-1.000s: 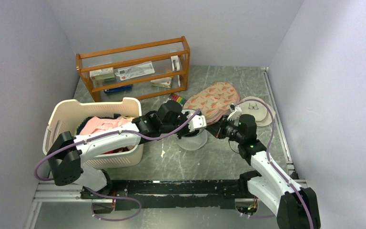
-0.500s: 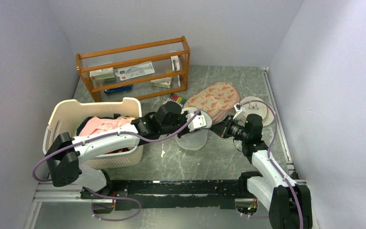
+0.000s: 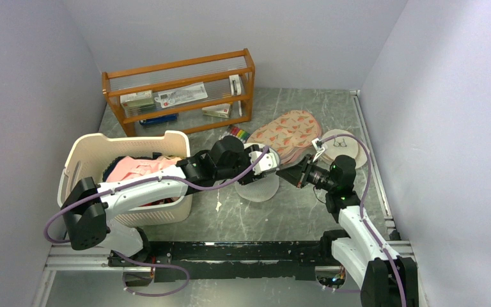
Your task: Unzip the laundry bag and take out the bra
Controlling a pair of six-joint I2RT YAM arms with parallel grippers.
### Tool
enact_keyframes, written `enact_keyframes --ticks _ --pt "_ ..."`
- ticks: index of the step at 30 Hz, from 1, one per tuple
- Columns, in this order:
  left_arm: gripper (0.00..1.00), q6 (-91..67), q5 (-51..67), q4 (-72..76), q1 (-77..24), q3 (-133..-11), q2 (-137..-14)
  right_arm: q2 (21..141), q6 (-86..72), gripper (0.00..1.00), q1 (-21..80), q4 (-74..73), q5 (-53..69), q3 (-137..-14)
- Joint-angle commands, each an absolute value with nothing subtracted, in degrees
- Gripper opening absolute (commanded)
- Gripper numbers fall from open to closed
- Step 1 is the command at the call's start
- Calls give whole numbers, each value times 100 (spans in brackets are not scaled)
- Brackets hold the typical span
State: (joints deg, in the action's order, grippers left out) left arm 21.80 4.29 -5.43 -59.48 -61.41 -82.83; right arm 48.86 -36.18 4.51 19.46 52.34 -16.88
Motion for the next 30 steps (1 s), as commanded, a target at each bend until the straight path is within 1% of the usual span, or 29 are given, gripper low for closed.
enact_keyframes --ticks 1,10,14,17,24,30 --pt "56 2076 580 -453 -6010 -6246 -8451 4776 -3710 0 447 2271 5535 -1605" --pt "43 2013 489 -520 -6056 -6354 -8618 4802 -3746 0 588 2434 5660 -1556" --pt "29 2051 387 -477 -6069 -6321 -8535 4807 -3645 0 622 2298 5590 -1568" --pt "24 2074 277 -437 -6069 -6285 -8471 4832 -3346 0 615 1805 5405 -1705" --pt "7 2162 320 -450 -6112 -6265 -8313 5039 -2965 0 606 1009 4495 -2041" --pt "7 2361 594 -408 -6210 -6125 -8005 5367 -2906 0 591 901 4159 -2207"
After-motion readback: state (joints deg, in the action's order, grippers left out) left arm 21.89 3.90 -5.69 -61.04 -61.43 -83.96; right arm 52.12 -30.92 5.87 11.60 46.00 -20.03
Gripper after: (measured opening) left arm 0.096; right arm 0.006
